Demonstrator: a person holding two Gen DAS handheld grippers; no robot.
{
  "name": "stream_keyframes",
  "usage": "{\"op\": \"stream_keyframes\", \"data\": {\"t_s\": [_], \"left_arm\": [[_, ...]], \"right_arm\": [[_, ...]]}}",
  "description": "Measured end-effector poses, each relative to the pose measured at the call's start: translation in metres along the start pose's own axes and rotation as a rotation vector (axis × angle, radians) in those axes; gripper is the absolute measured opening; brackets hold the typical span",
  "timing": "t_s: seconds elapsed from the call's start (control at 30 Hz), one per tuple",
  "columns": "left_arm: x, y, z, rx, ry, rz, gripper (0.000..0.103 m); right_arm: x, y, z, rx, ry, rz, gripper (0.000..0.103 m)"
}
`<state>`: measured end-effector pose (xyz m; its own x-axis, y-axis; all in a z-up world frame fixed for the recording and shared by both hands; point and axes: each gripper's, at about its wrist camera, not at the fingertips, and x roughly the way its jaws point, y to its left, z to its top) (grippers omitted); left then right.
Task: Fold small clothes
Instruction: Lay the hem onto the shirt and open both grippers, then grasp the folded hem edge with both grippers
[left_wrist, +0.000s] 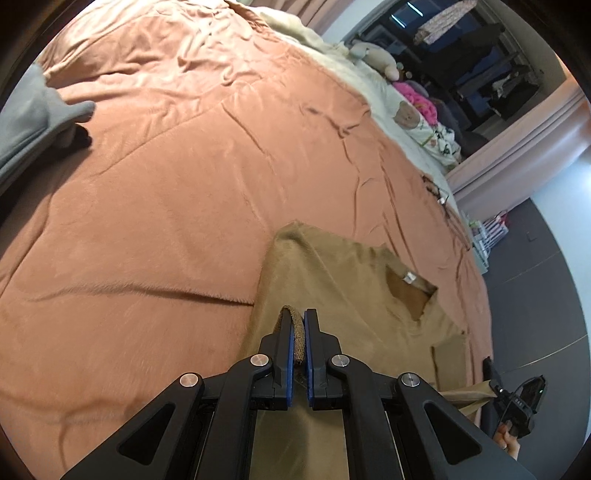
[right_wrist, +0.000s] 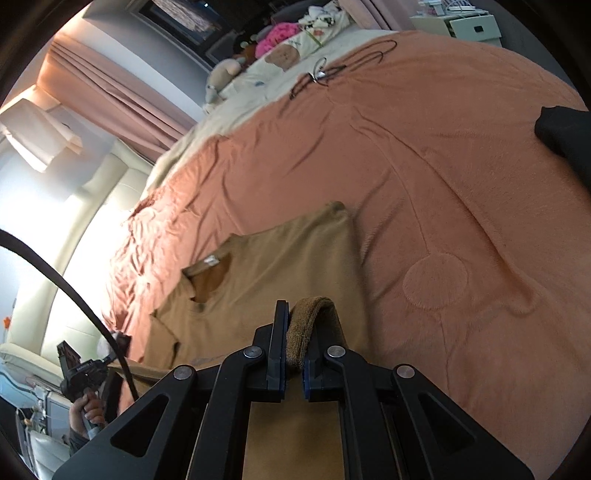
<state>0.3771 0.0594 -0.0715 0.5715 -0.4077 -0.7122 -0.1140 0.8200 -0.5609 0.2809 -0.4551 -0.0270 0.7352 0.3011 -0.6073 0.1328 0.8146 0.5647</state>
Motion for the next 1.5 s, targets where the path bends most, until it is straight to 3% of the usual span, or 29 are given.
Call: {"op": "stream_keyframes", "data": {"t_s": [0.13,0.2,0.23,0.27,0.3,0.33,0.37,0.4,0.43,0.6,0.77,1.2,1.5], "left_arm": [[0.021,0.002,0.007,0.000,0.025,0.041,0.005],[0.029,0.000,0.010,0.013,0.058,0.057,0.011],[0.030,-0.002,0.010,0.028,0.065,0.063,0.021],[0.028,-0.004,0.009,0.041,0.061,0.067,0.040],[0.024,-0.007,0.008,0.063,0.046,0.070,0.050],[0.021,-0.008,0.007,0.079,0.034,0.072,0.067],[0.016,-0.010,0.006,0.097,0.023,0.075,0.077],[0.011,-0.012,0.005,0.114,0.015,0.076,0.079],[0.009,-0.013,0.005,0.128,0.016,0.078,0.080],[0.010,-0.019,-0.004,0.226,0.087,0.138,0.084],[0.013,-0.021,-0.021,0.302,0.142,0.178,0.087],[0.052,-0.013,-0.041,0.449,0.233,0.375,0.085],[0.076,-0.009,-0.026,0.485,0.228,0.388,0.082]], "right_arm": [[0.016,-0.002,0.006,0.012,0.022,-0.025,0.004],[0.024,0.000,0.010,0.014,0.053,-0.056,0.005],[0.023,0.003,0.011,0.008,0.060,-0.089,0.007],[0.018,0.007,0.011,-0.006,0.052,-0.102,0.009],[0.015,0.009,0.012,-0.017,0.041,-0.096,0.015],[0.006,0.015,0.011,-0.037,0.021,-0.091,0.031],[0.001,0.018,0.011,-0.048,0.008,-0.096,0.042],[-0.007,0.022,0.010,-0.062,-0.013,-0.104,0.063],[-0.013,0.021,0.006,-0.072,-0.026,-0.107,0.067],[-0.037,0.034,-0.008,-0.162,0.000,-0.160,0.067],[-0.039,0.045,-0.021,-0.253,0.075,-0.196,0.067],[0.012,0.057,-0.027,-0.378,0.235,-0.332,0.067],[0.050,0.060,-0.016,-0.439,0.216,-0.410,0.067]]}}
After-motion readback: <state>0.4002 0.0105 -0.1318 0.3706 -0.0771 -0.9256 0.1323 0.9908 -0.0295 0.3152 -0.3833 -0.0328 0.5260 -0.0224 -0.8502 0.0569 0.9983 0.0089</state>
